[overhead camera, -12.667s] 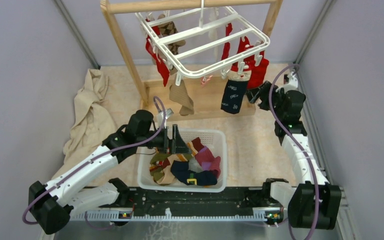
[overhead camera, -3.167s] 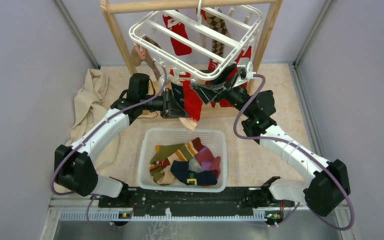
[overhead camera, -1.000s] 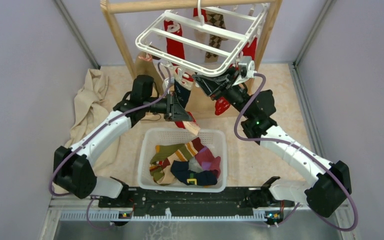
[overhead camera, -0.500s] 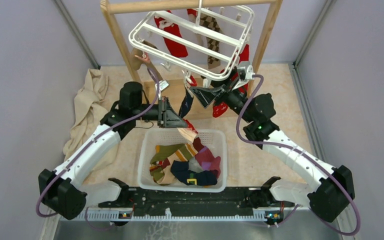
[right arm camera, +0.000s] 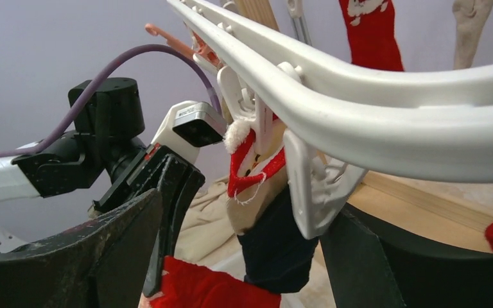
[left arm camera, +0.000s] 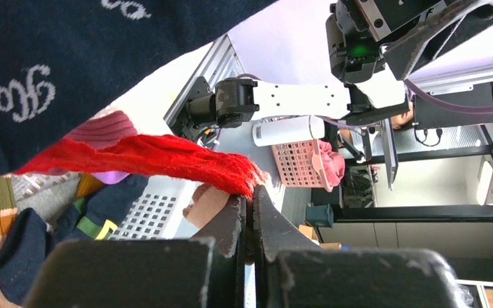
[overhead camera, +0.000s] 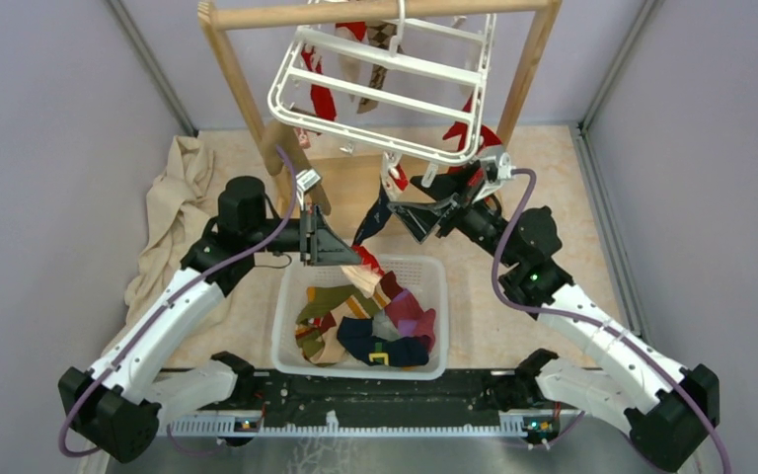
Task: Remove the socks clipped to the hanger
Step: Place the sock in the bin.
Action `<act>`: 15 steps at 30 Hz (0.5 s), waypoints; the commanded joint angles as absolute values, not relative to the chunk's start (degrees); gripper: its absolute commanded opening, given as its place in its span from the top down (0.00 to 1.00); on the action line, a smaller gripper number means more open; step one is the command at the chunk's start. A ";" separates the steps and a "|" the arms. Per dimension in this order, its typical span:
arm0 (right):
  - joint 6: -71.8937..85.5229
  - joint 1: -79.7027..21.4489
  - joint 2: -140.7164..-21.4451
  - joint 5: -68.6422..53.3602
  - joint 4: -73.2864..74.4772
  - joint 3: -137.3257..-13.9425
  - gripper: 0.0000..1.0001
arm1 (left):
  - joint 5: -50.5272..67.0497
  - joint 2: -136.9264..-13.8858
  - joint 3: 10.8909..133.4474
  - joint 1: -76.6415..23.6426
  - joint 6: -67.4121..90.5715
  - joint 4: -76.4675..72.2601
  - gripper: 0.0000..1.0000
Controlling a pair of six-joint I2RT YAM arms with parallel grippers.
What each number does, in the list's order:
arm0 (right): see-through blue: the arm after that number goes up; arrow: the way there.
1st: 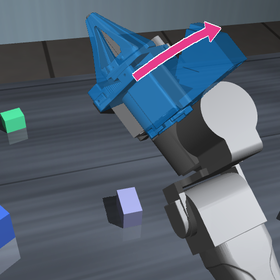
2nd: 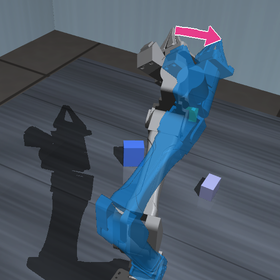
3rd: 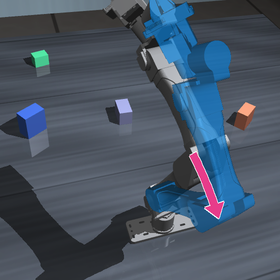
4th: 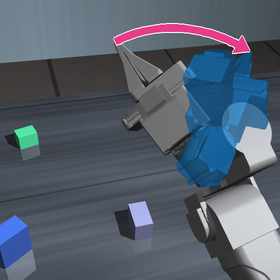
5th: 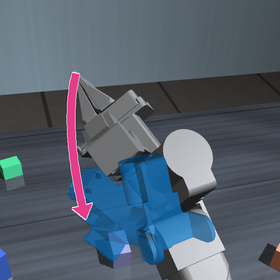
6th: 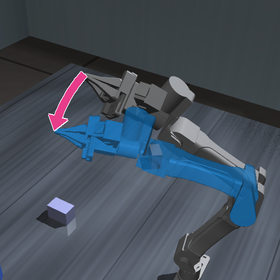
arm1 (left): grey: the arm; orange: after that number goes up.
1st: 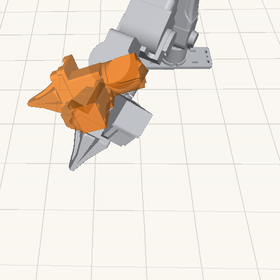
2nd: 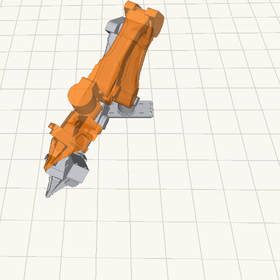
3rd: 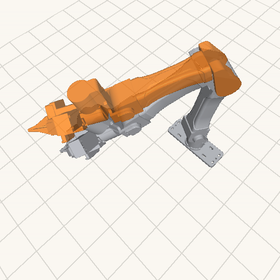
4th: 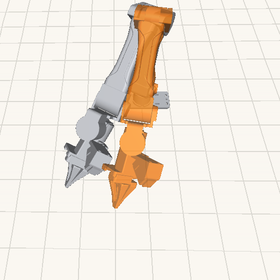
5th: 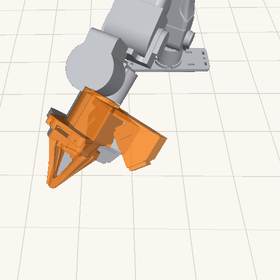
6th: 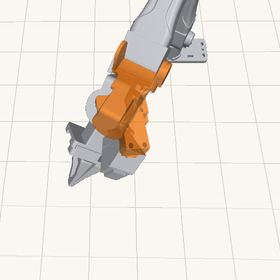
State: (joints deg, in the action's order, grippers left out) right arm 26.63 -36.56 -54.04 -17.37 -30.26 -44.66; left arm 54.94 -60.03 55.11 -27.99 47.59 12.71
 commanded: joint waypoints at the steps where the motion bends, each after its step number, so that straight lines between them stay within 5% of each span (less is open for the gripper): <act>1: 27.97 -36.30 -49.15 -17.03 -23.93 -42.28 0.13 | 55.52 -57.21 52.37 -28.16 48.28 13.27 1.00; 15: 29.75 -36.29 -42.28 -18.17 -16.68 -37.42 0.13 | 51.90 -53.71 35.60 -28.18 47.84 9.91 0.96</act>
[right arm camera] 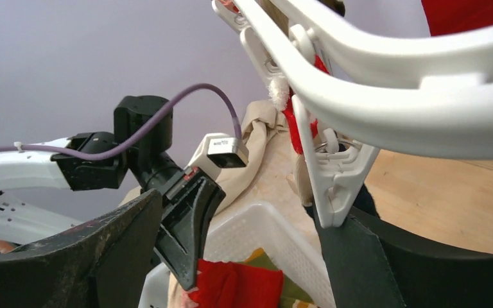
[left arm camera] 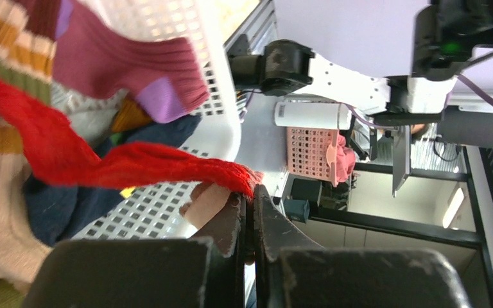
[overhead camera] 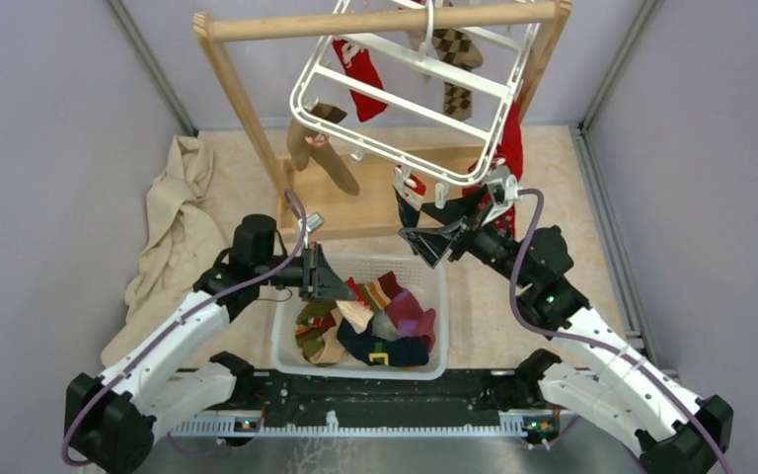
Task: Remove the socks clipped to the hanger
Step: Place the sock in the bin.
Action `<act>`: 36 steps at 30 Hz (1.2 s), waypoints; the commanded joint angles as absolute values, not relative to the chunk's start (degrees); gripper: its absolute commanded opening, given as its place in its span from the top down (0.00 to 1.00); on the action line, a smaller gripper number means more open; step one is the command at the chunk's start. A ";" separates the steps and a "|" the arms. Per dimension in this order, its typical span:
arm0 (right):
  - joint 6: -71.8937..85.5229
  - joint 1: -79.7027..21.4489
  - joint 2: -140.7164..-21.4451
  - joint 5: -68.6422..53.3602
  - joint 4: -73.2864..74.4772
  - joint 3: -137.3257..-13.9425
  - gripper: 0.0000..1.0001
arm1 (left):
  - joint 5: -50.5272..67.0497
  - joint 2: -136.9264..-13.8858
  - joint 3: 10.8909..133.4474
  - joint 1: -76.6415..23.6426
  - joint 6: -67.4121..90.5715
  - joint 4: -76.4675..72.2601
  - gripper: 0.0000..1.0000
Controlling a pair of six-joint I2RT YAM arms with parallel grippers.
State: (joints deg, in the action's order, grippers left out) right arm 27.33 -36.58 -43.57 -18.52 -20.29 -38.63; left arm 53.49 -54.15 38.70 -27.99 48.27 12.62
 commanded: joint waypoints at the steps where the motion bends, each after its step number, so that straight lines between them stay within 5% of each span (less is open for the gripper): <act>1: 29.77 -36.30 -42.28 -18.19 -16.38 -37.48 0.13 | 51.52 -54.00 34.98 -28.15 47.53 9.86 0.96; 9: 27.98 -36.30 -45.20 -17.71 -9.41 -43.08 0.01 | 49.31 -57.36 33.88 -28.13 44.96 10.06 0.92; 19: 24.97 -36.29 -45.77 -12.40 5.14 -50.01 0.01 | 45.43 -59.23 32.74 -28.19 41.44 13.02 0.60; 29: 25.44 -36.23 -41.95 -11.19 9.62 -50.65 0.01 | 36.19 -59.21 33.77 -28.18 34.74 24.53 0.42; 31: 25.52 -36.27 -41.66 -11.29 10.86 -51.24 0.01 | 33.53 -58.88 34.65 -28.21 33.49 27.44 0.31; 32: 25.58 -36.23 -41.40 -11.32 11.71 -51.44 0.01 | 32.30 -58.36 35.05 -28.21 33.03 28.63 0.06; 36: 26.28 -36.30 -39.72 -10.85 14.24 -51.55 0.01 | 27.42 -56.32 37.57 -28.17 32.33 32.75 0.01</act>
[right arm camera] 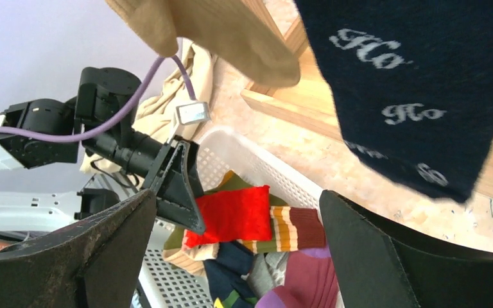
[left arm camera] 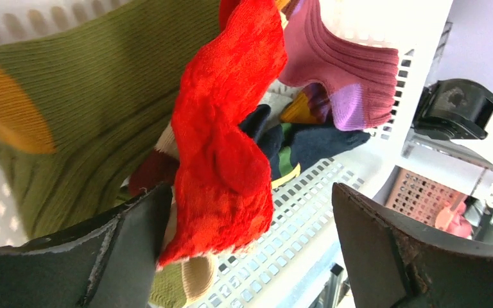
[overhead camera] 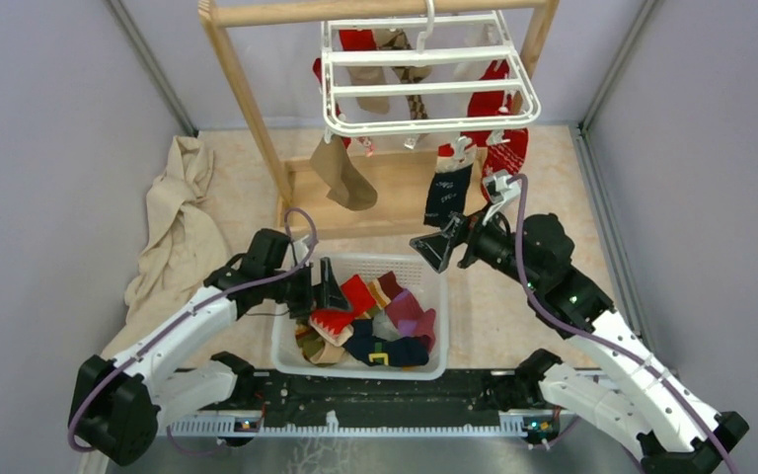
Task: Remove the socks clipped to the hanger
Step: Place the sock in the bin.
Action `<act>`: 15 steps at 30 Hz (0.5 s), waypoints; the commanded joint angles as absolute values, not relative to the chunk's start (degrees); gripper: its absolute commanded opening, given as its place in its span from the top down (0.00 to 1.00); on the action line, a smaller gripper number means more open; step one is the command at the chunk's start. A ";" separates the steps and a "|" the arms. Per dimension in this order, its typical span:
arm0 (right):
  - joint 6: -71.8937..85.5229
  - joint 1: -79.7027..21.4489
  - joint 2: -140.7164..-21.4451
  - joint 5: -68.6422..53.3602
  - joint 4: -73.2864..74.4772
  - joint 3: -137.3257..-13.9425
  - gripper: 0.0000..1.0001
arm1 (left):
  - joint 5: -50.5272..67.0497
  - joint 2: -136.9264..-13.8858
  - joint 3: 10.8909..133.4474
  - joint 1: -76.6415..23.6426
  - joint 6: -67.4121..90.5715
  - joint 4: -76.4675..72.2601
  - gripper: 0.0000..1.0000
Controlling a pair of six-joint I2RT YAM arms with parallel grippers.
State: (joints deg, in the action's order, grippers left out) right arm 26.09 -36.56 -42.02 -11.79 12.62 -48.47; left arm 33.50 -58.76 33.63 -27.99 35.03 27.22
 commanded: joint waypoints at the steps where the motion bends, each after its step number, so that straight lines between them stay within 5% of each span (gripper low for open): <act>1: 26.57 -36.24 -39.17 -10.80 14.62 -51.51 0.01 | 26.23 -55.57 38.36 -28.16 32.53 33.76 0.01; 15: 29.12 -36.24 -34.38 12.40 30.84 -58.40 0.04 | 23.81 -50.24 52.53 -28.17 34.78 37.92 0.01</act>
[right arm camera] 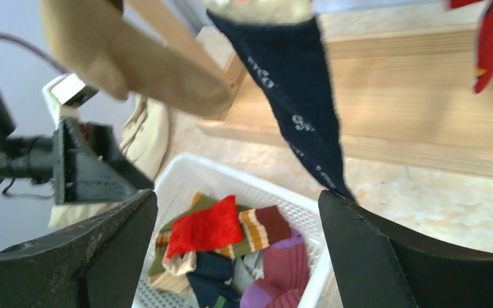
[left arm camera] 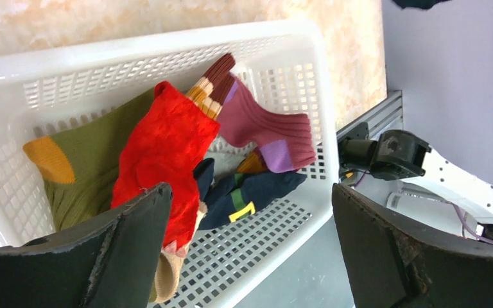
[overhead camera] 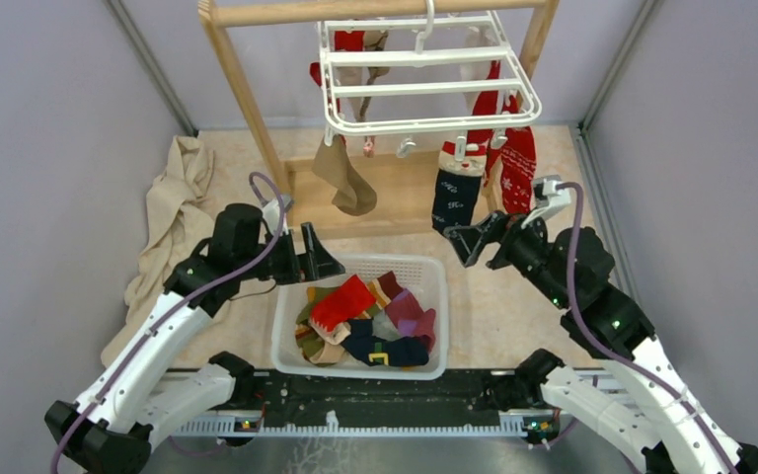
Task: Remove the socks clipped to the hanger
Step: Place the sock in the bin, then remove the sock from the hanger.
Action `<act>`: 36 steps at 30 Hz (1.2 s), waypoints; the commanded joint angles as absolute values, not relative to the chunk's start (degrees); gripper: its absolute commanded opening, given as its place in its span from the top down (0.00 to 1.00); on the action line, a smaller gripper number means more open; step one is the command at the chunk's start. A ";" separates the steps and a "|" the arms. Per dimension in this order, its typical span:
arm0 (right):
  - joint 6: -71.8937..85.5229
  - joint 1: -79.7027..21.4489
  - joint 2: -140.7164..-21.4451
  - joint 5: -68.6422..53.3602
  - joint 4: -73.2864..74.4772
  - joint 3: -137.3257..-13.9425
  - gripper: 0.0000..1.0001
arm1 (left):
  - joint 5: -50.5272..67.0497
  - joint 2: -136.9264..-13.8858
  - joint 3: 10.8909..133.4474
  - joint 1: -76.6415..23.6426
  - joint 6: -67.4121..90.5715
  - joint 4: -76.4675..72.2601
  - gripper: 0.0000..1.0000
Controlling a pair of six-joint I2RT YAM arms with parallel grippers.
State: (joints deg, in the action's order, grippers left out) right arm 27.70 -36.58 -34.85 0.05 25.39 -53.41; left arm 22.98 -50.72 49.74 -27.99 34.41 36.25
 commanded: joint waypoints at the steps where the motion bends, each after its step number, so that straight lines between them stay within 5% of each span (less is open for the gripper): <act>1: 29.55 -36.21 -34.32 14.96 32.14 -58.97 0.04 | 24.33 -50.24 52.90 -28.21 34.80 37.82 0.01; 12: 33.57 -36.18 -32.89 33.38 39.33 -61.63 0.04 | 26.27 -49.64 53.67 -28.17 34.65 37.09 0.01; 23: 32.49 -29.63 -42.31 20.90 30.88 -59.15 0.05 | 27.11 -49.45 55.04 -28.18 34.06 37.49 0.01; 36: 29.40 -18.99 -50.50 15.72 16.61 -57.78 0.21 | 27.59 -49.14 55.19 -28.14 34.10 37.99 0.01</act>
State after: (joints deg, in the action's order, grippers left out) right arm 31.18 -20.93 -48.82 17.69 25.23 -56.21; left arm 26.52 -49.65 53.52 -27.99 34.63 37.56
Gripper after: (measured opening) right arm 0.818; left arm 0.987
